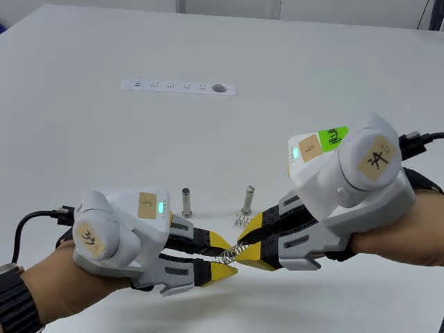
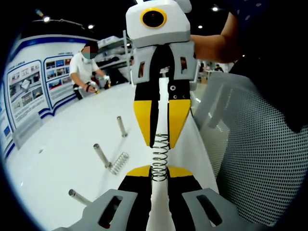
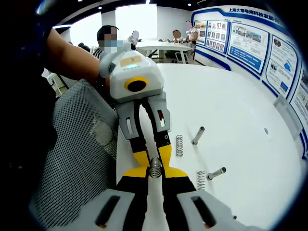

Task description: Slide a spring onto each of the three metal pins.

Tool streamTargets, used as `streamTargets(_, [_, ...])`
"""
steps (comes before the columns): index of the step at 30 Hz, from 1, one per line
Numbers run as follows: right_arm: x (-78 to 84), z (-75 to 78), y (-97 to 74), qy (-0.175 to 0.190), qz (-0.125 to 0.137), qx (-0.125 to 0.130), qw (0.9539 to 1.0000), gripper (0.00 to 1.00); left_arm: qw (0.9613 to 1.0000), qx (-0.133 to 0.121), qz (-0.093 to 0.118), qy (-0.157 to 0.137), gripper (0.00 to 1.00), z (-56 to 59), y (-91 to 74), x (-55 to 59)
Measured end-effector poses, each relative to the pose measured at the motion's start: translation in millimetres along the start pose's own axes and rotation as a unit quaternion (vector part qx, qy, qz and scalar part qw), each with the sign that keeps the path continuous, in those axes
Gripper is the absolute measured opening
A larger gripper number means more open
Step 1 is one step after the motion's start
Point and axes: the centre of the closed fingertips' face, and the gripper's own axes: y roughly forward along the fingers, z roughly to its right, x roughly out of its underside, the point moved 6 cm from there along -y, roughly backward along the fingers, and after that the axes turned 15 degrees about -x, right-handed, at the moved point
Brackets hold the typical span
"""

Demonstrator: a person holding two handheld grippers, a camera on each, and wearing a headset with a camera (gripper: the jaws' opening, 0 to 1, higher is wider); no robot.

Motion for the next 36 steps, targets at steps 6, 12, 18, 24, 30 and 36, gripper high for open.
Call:
streamTargets(6, [-0.5,0.3,-2.8,-0.002,-0.004,0.004,1.0000,0.11,0.9999,-0.004,0.003,-0.014,0.15,-2.8,-1.4,-2.0])
streamTargets(12, [4.4,2.5,-9.9,0.004,-0.010,0.008,0.9999,0.11,0.9997,-0.008,-0.001,-0.022,0.20,-4.1,-4.2,1.0])
streamTargets(18, [13.0,6.8,-22.5,0.012,-0.032,0.014,0.9993,0.11,0.9993,-0.014,-0.005,-0.033,0.24,-6.1,-9.5,6.3])
streamTargets(24, [21.6,11.6,-41.3,0.021,-0.059,0.023,0.9978,0.11,0.9984,-0.025,-0.007,-0.050,0.29,-9.9,-17.2,11.1])
streamTargets(30, [30.1,16.0,-60.4,0.030,-0.088,0.034,0.9951,0.11,0.9973,-0.039,-0.008,-0.062,0.33,-12.8,-25.1,15.9])
streamTargets(36, [38.4,21.0,-77.3,0.040,-0.119,0.044,0.9911,0.11,0.9954,-0.056,-0.007,-0.077,0.35,-16.2,-33.2,20.5])
